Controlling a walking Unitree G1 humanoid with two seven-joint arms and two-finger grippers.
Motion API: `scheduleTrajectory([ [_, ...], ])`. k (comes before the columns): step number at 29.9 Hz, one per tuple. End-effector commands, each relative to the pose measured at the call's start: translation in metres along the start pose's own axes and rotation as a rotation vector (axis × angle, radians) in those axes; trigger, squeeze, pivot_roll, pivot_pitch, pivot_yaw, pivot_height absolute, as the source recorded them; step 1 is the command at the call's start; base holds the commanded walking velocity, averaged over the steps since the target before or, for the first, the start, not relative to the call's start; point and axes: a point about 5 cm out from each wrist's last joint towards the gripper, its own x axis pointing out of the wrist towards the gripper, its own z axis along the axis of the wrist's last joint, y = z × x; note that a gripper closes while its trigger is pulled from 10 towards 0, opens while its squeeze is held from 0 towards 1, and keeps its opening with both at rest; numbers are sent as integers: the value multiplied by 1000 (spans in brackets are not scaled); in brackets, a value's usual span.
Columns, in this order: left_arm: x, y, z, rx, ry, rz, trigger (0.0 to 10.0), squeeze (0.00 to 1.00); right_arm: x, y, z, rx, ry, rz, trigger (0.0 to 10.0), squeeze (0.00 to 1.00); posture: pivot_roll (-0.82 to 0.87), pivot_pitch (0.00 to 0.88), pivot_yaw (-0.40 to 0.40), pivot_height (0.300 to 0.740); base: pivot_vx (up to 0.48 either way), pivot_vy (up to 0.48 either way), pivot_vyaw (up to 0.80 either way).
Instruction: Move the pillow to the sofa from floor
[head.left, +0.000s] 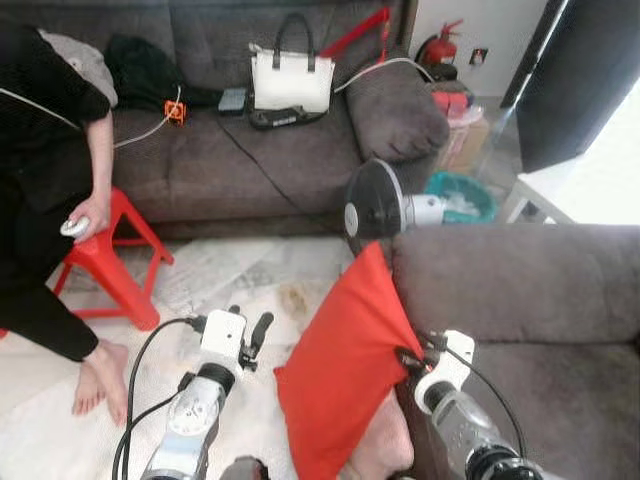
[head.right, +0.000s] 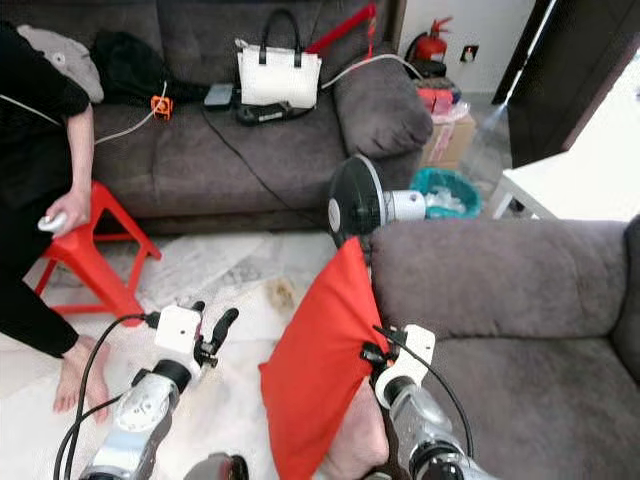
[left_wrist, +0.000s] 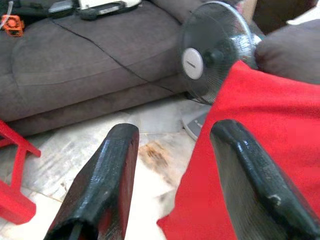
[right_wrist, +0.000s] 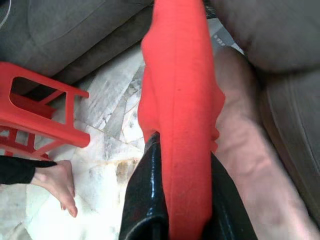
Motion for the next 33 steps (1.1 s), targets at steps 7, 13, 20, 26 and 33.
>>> scheduleTrajectory([
  [7, -1, 0, -3, -8, 16, -2, 10000, 0, 1, -3, 15, -17, -71, -9, 10000, 0, 118, 79, -27, 740, -118, 0, 0],
  [13, -1, 0, -4, -3, 18, -2, 10000, 0, 0, -3, 14, -12, -71, -13, 10000, 0, 115, 75, -25, 740, 0, 0, 0],
  [20, -1, 0, -4, -1, 15, -2, 10000, 0, 0, -3, 14, -10, -67, -17, 10000, 0, 112, 69, -25, 740, 0, 0, -686],
  [26, -1, -1, -2, -7, 3, -2, 10000, 0, 0, -4, 13, -10, -66, -17, 10000, 0, 111, 62, -25, 740, 0, 0, -800],
  [33, -2, -1, -2, -7, 1, -3, 10000, 0, 0, -4, 12, -10, -63, -19, 10000, 0, 105, 50, -23, 740, 0, 0, -800],
])
